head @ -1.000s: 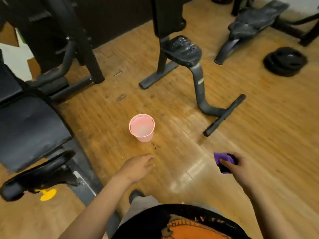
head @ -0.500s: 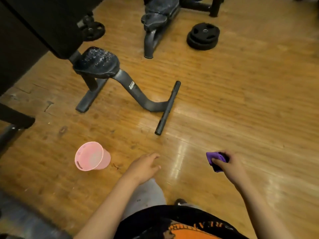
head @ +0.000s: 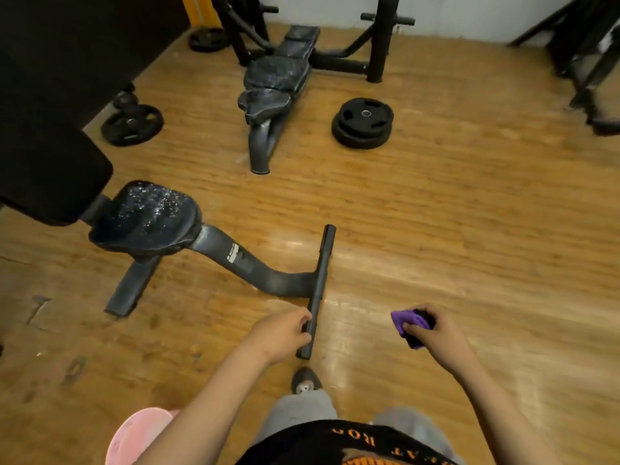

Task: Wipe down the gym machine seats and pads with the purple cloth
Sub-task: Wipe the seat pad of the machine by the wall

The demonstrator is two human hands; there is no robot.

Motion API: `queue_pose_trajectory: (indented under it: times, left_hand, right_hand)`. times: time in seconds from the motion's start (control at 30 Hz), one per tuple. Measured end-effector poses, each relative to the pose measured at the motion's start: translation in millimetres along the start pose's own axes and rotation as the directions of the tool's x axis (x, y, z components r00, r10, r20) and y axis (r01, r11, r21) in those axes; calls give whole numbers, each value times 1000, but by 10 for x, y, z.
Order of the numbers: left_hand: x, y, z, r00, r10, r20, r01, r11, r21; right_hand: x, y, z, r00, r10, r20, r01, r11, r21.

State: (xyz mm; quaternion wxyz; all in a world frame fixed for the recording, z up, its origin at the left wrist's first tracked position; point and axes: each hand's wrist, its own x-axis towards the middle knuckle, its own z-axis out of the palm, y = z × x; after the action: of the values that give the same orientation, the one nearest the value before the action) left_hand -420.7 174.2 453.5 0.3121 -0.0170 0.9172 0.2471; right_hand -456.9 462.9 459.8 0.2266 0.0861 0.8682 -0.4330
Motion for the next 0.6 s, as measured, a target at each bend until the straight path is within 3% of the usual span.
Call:
queue_pose_trajectory:
  times: [0.17,0.33,0.6]
  left_hand:
    - [485,-354,-784,991,-59,-119,53,997,-49]
    - [874,-564,-1037,974,-193,-121,171,970,-172]
    - [1457,-670,-1370,856,-500,-131,360,759,-543]
  right_hand:
    - [864,-791,194,994,-102,47,101,995,20]
    - [1646,-1332,497,959,-159,233,163,987,4]
    - [3218,-2534,721,781,-322,535,421,904,-71]
